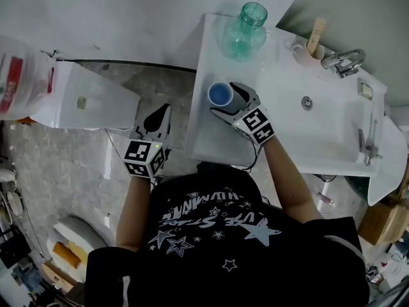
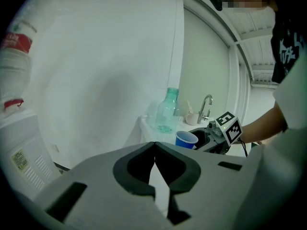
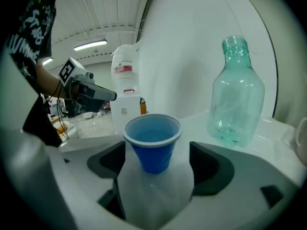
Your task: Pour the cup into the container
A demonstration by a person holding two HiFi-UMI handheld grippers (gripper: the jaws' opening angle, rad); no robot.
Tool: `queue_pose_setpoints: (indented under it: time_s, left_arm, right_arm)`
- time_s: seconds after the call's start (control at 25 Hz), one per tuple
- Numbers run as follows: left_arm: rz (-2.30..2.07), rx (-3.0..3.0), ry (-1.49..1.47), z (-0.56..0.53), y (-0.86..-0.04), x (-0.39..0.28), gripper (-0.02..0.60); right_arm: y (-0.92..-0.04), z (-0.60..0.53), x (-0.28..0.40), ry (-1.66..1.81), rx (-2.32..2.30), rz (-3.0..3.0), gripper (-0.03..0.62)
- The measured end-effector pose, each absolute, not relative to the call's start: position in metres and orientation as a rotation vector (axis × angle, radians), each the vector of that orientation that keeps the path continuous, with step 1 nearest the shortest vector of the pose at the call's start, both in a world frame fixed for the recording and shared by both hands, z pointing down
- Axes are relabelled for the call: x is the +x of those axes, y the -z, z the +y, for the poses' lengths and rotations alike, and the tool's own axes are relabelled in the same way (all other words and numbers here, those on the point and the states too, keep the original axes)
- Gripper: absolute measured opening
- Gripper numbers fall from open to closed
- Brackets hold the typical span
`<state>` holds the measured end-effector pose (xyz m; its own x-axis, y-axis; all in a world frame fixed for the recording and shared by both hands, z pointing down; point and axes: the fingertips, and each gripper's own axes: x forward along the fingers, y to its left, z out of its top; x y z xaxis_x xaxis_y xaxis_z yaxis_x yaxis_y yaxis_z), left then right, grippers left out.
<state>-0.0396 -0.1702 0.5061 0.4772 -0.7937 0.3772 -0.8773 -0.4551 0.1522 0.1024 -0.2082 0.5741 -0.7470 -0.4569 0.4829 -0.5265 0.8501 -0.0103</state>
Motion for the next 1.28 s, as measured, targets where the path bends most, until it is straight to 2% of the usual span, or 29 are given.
queue_pose_setpoints:
  time_s: [0.24, 0.36, 0.8, 1.04, 1.28]
  left_arm:
    - [-1.410, 2.405, -0.390, -0.178, -0.508, -0.038, 0.012]
    - [-1.403, 2.404, -0.398, -0.180, -0.509, -0.037, 0.012]
    - [-1.390, 2.397, -0.399, -0.179, -0.514, -0.031, 0.012]
    - [-1.396, 2.390, -0.397, -0.176, -0.515, -0.033, 0.012]
    - [-1.408, 2.387, -0.401, -0.174, -0.513, -0.035, 0.012]
  right_arm:
    - [-0.576, -0.210, 0.091, -0.194, 0.634, -2.578, 0.400]
    - [-0.575, -0.208, 0.089, -0.191, 0.613, -2.569, 0.352]
    - [-0.574, -0.207, 0.077, -0.153, 0.574, -2.567, 0.345]
    - [-0.575, -0.209, 0.079, -0.165, 0.596, -2.558, 0.305]
    - [-0.575, -0.209, 0.081, -0.164, 0.598, -2.558, 0.291]
